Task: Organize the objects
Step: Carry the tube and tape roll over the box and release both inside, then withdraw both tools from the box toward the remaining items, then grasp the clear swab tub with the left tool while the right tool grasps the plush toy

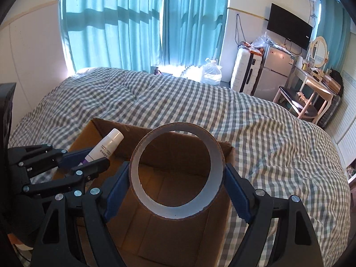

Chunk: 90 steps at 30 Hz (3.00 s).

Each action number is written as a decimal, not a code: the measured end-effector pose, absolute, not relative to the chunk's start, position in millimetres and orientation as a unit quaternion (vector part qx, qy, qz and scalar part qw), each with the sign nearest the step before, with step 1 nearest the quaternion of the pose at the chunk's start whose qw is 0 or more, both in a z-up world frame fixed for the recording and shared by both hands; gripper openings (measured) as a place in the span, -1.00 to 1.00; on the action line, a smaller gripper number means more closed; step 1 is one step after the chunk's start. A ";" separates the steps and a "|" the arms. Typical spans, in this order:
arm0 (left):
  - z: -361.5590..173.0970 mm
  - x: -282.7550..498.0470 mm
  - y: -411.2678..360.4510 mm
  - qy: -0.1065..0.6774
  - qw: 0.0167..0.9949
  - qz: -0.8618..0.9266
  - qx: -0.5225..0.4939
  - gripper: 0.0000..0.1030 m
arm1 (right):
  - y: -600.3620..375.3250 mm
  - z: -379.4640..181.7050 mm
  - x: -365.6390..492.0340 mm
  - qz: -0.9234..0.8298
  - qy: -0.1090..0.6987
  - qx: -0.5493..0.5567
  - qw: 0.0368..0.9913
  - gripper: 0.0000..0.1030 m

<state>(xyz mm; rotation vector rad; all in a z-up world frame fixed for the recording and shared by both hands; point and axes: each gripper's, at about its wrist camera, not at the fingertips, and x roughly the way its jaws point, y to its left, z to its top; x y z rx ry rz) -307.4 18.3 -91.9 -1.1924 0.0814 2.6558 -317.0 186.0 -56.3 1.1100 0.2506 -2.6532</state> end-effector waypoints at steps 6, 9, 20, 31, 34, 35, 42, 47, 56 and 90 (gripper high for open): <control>-104.8 -308.8 18.6 0.034 0.113 0.899 -0.422 -0.63 | 186.2 -68.7 -328.8 -0.906 0.090 0.393 0.129 0.57; -107.6 -308.8 18.3 0.035 0.115 0.896 -0.428 -0.63 | 184.6 -73.5 -327.5 -0.904 0.093 0.396 0.129 0.57; -83.6 -285.2 14.9 0.027 0.113 0.911 -0.396 0.15 | 201.3 -36.9 -291.2 -0.932 0.048 0.336 0.129 0.78; -7.8 -224.9 13.1 0.037 0.102 0.936 -0.335 0.81 | 210.5 34.9 -221.9 -0.947 0.062 0.298 0.103 0.79; 13.6 -203.5 9.7 0.042 0.098 0.939 -0.326 0.87 | 207.1 54.2 -194.7 -0.950 0.063 0.286 0.105 0.79; 18.2 -197.0 8.2 0.044 0.096 0.940 -0.324 0.89 | 206.1 59.4 -187.2 -0.951 0.064 0.284 0.106 0.79; 41.7 -142.0 -7.3 0.036 0.071 0.948 -0.308 0.97 | 202.1 79.1 -127.3 -0.957 0.072 0.264 0.101 0.79; 45.4 -102.0 -9.6 0.044 0.061 0.953 -0.292 0.99 | 203.4 80.0 -83.9 -0.959 0.067 0.256 0.098 0.79; 5.4 -59.9 -15.2 0.046 0.035 0.953 -0.297 1.00 | 201.8 52.5 -37.8 -0.956 0.079 0.263 0.101 0.79; -170.0 -108.3 61.8 0.037 0.152 0.855 -0.494 0.51 | 259.3 -111.5 -62.1 -0.902 0.018 0.427 0.052 0.68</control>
